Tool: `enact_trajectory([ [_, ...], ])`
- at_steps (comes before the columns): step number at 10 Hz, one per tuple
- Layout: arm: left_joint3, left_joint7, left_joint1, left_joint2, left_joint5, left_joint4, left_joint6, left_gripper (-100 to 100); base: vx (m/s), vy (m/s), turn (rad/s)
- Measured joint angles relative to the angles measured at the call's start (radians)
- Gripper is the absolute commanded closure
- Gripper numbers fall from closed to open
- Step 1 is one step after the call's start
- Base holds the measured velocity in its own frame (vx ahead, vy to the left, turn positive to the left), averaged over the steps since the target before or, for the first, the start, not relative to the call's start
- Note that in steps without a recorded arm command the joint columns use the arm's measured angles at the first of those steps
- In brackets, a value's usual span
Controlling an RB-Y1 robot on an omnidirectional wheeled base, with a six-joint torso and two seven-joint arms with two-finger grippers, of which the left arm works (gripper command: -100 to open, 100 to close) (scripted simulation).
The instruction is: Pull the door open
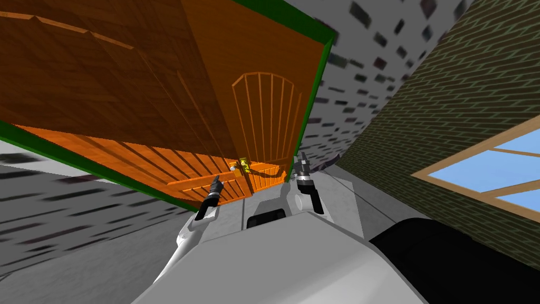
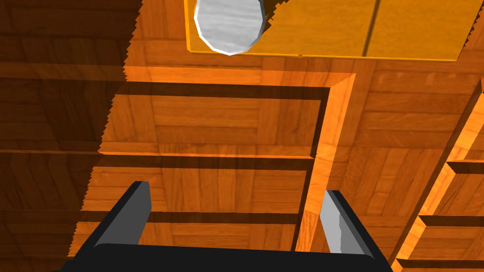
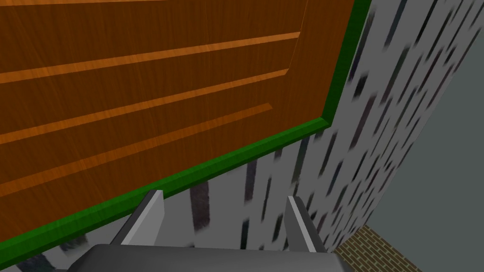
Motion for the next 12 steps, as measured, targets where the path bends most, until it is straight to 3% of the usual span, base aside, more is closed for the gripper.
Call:
enact_trajectory([
  [3, -0.03, 0.012, -0.007, -0.002, -0.002, -0.015, -0.004, -100, -0.096, -0.041, 0.012],
  [4, -0.016, 0.014, -0.003, 0.012, 0.002, -0.002, -0.001, -100, -0.018, 0.084, 0.181],
  [5, 0.002, 0.009, 0.007, 0.012, 0.003, 0.005, 0.003, -100, 0.075, 0.103, 0.129],
  [8, 0.031, 0.002, 0.013, 0.022, 0.007, 0.027, 0.002, -100, 0.177, 0.014, -0.027],
  [10, 0.027, 0.0, 0.011, 0.014, 0.006, 0.007, 0.01, -100, 0.204, -0.042, -0.109],
  [11, 0.02, 0.001, -0.014, 0.013, 0.005, 0.032, 0.002, -100, 0.243, -0.067, -0.155],
  [12, 0.011, 0.002, -0.02, 0.006, 0.003, 0.025, -0.003, -100, 0.201, -0.125, -0.169],
])
